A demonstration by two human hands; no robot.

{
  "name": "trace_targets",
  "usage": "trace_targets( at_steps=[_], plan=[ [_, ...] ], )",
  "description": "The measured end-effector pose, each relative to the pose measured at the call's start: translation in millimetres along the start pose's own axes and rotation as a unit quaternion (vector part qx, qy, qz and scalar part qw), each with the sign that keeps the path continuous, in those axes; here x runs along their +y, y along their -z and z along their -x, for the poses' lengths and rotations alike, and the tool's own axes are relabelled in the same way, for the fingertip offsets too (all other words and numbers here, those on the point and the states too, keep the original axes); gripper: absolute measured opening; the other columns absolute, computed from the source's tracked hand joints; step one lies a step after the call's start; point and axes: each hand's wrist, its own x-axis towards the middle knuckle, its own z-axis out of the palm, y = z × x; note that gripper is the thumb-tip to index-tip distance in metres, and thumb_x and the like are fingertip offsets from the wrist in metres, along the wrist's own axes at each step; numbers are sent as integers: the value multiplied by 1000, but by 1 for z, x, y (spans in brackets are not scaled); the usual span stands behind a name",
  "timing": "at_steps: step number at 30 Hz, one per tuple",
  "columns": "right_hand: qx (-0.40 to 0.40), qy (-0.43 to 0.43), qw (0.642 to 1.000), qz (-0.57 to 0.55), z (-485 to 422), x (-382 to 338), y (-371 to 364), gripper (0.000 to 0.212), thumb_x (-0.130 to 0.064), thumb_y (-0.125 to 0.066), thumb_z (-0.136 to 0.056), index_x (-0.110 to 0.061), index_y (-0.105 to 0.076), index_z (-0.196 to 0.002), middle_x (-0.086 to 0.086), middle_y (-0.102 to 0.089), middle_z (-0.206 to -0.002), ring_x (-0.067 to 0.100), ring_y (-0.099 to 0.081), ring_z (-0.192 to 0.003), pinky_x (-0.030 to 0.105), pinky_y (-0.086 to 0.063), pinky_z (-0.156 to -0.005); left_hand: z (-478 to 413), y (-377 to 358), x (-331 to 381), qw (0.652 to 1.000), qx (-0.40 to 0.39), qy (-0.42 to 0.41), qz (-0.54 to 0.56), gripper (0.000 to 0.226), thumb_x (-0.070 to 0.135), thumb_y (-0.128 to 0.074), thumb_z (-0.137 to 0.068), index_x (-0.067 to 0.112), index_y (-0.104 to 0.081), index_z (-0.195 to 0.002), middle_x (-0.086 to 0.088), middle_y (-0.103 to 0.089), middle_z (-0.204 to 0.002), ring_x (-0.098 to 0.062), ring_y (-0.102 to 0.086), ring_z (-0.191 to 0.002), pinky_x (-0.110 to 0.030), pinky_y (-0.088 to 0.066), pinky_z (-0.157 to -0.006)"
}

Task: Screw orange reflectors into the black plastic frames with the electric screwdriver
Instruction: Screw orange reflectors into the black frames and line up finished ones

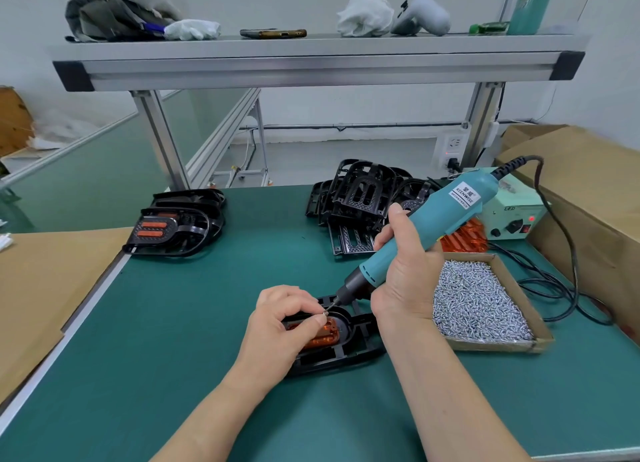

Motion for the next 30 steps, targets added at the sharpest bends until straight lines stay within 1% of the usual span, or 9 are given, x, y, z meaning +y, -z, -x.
trace_targets(
  at_steps=[3, 6, 9, 13, 17, 22, 26, 28, 30],
  plan=[
    [0, -1, 1000, 0, 0, 0, 0, 21, -13, -74, -88, -19, -56, -78, -5, -51, -53, 9, -46, -49, 19, -45, -53, 0, 0, 1, 1000, 1, 5, 2, 10, 28, -75, -73, 38, -74, -73, 19, -68, -95, -9, -50, -116, -8, -34, -93],
    [-1, -1, 1000, -3, 1, -1, 1, 18, -14, -74, -86, -19, -58, -80, -5, -52, -54, 9, -47, -49, 18, -45, -52, 1, 0, 1, 1000, 0, 7, 2, 21, 19, -81, -78, 38, -74, -73, 18, -68, -96, -9, -51, -116, -8, -35, -93],
    [1, -3, 1000, -4, 1, -1, 2, 17, -14, -75, -85, -19, -59, -80, -5, -52, -56, 8, -48, -50, 18, -46, -52, 2, -1, 3, 1000, 3, 8, 7, 17, 21, -79, -76, 37, -74, -72, 18, -68, -95, -8, -51, -115, -7, -34, -92],
    [9, -4, 1000, 1, 1, 0, 3, 20, -14, -74, -87, -19, -56, -79, -5, -52, -56, 8, -48, -50, 19, -46, -53, 3, -1, 4, 1000, 2, 5, 4, 33, 4, -82, -78, 36, -74, -71, 17, -68, -94, -11, -51, -116, -8, -34, -93],
    [27, -2, 1000, 8, 3, 1, 1, 23, -14, -74, -88, -20, -54, -77, -5, -51, -55, 9, -46, -50, 19, -45, -53, 4, -4, 9, 999, 27, -31, -9, 16, 15, -77, -73, 29, -70, -68, 13, -69, -84, -13, -54, -112, -13, -38, -94],
    [41, 6, 999, 21, 6, 3, -2, 21, -14, -74, -88, -18, -54, -81, -4, -51, -54, 7, -47, -50, 17, -44, -52, 6, -11, 8, 994, 71, -74, -33, 18, 4, -79, -70, 19, -70, -66, 12, -68, -80, -17, -60, -101, -17, -44, -86],
    [37, 13, 999, 30, 5, 4, -2, 21, -12, -73, -88, -17, -54, -81, -4, -51, -52, 7, -47, -48, 17, -44, -51, 3, -10, 6, 994, 57, -72, -60, 23, -3, -82, -71, 16, -70, -67, 12, -67, -84, -16, -59, -102, -19, -44, -87],
    [36, 11, 999, 34, 4, 6, -2, 21, -11, -74, -88, -16, -55, -79, -4, -52, -52, 7, -47, -48, 17, -44, -51, 2, -8, 6, 994, 35, -63, -77, 22, 0, -84, -72, 18, -72, -73, 14, -67, -87, -15, -57, -106, -20, -44, -91],
    [34, 11, 999, 37, 2, 7, -2, 21, -11, -74, -88, -16, -55, -79, -4, -52, -52, 7, -47, -47, 17, -44, -52, 2, -3, 3, 994, 6, -52, -100, 22, 19, -86, -72, 23, -75, -91, 19, -66, -94, -9, -52, -113, -18, -40, -96]
  ],
)
